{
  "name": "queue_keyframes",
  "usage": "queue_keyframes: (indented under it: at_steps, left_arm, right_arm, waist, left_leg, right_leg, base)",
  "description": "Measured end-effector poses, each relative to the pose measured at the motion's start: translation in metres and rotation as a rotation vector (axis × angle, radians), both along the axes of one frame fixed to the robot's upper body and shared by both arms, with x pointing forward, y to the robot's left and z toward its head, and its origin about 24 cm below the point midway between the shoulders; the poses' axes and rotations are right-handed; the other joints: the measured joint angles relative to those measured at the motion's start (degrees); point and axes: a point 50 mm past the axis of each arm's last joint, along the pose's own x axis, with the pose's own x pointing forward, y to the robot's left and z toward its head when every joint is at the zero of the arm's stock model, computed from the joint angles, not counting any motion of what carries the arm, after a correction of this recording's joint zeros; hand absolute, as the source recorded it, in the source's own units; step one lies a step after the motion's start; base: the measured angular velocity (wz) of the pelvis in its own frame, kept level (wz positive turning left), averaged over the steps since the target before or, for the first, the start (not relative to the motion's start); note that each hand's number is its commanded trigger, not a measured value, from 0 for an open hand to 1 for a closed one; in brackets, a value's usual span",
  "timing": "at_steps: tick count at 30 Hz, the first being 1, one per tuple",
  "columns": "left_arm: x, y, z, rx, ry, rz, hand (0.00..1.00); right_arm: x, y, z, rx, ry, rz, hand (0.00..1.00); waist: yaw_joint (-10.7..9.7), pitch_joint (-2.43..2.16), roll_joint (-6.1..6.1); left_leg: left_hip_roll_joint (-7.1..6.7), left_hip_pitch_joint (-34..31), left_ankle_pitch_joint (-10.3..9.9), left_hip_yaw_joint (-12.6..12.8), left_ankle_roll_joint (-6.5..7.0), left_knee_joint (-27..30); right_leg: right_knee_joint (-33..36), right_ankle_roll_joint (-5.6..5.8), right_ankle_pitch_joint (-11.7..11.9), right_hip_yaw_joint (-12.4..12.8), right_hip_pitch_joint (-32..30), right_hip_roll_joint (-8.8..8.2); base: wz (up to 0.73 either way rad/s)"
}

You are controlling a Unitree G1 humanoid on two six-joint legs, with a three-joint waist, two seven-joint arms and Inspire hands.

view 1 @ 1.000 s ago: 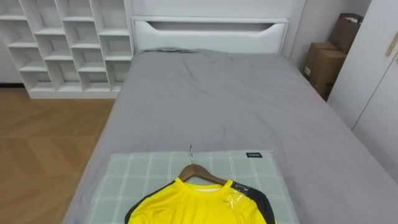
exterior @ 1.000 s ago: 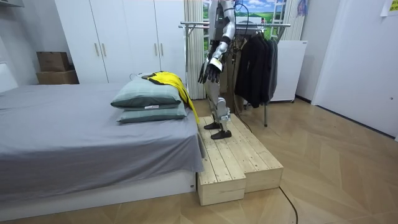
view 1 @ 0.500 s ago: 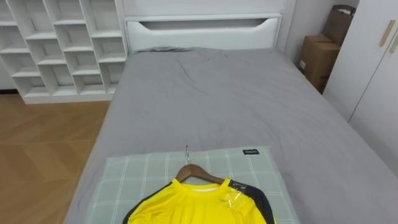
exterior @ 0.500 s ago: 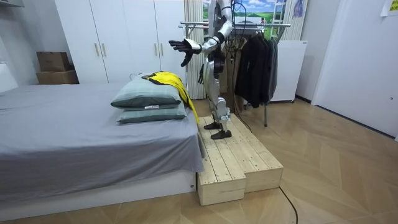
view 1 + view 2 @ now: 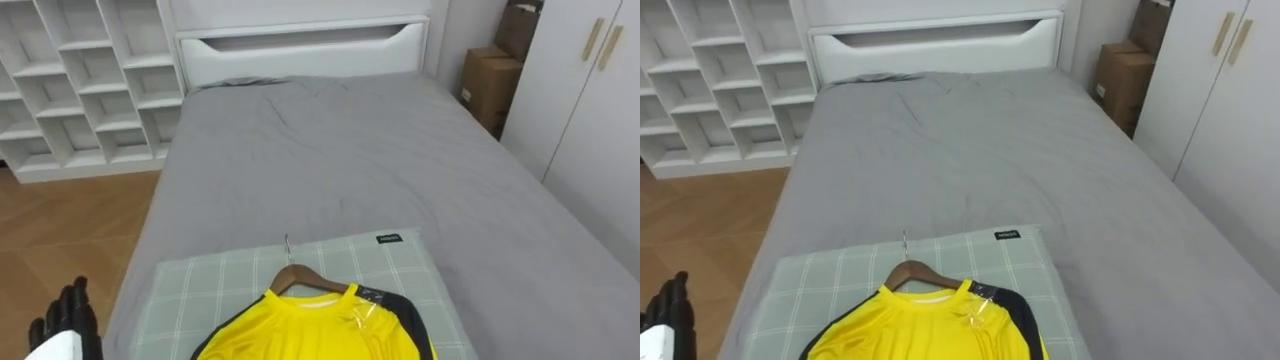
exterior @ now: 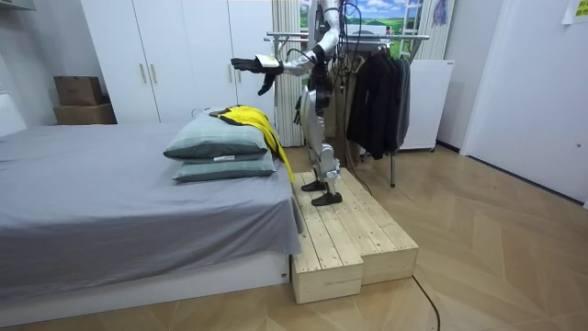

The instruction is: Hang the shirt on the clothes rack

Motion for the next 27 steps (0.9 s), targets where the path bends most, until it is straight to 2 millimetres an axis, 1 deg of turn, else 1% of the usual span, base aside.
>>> queue_keyframes:
  at_steps: [4, 5, 9, 11, 15, 27]
  left_arm:
    - [0.0043, 0.0006, 0.0041, 0.017, 0.007, -0.032, 0.0]
    - [0.0046, 0.0001, 0.0039, 0.032, 0.019, -0.047, 0.0]
    - [0.0051, -0.001, 0.0028, 0.056, 0.052, -0.079, 0.0]
    - [0.0051, 0.0001, 0.0026, 0.059, 0.062, -0.081, 0.0]
    - [0.0052, -0.0008, 0.0013, 0.063, 0.084, -0.095, 0.0]
    - [0.0091, -0.0039, -0.002, 0.05, 0.147, -0.115, 0.0]
  right_arm:
    - [0.0012, -0.0006, 0.0003, 0.006, -0.002, 0.005, 0.0]
    - [0.0014, -0.0007, 0.0003, 0.008, 0.001, 0.009, 0.0]
    - [0.0043, 0.0006, 0.0002, 0.019, -0.003, 0.017, 0.0]
    - [0.0042, 0.001, 0.0002, 0.026, -0.005, 0.02, 0.0]
    - [0.0038, 0.001, 0.0002, 0.026, -0.004, 0.019, 0.0]
    - [0.0033, -0.0001, 0.0001, 0.005, 0.005, 0.019, 0.0]
  waist:
    - [-0.4, 0.04, 0.0]
    - [-0.5, 0.09, -0.1]
    - [-1.3, 0.01, -0.32]
    - [-1.4, 0.05, -0.55]
    - [-1.4, 0.06, -0.79]
    - [-1.6, 0.03, -0.72]
  left_leg:
    - [-0.15, -0.3, 0.0, 0.3, -0.02, 0.0]
    - [-0.14, -0.3, 0.0, 0.5, -0.02, 0.0]
    - [-0.13, -0.3, 0.0, 0.6, -0.02, 0.0]
    - [-0.13, -0.3, 0.0, 0.6, -0.03, 0.0]
    - [-0.11, -0.3, 0.0, 0.7, -0.02, 0.0]
    - [-0.06, -0.2, 0.0, 1.0, -0.02, 0.0]
  right_leg:
    - [0.0, -0.01, 0.0, 0.2, -0.5, 0.03]
    - [0.0, -0.01, 0.0, 0.2, -0.5, 0.03]
    - [0.0, -0.05, 0.0, 0.3, -0.6, 0.02]
    - [0.0, -0.05, 0.0, 0.3, -0.6, 0.02]
    - [0.0, -0.05, 0.0, 0.3, -0.7, 0.01]
    - [0.1, -0.06, 0.0, 0.5, -0.8, 0.06]
  base:
    - [-0.07]
    - [-0.06]
    - [-0.01]
    - [0.0]
    - [0.0]
    - [0.0]
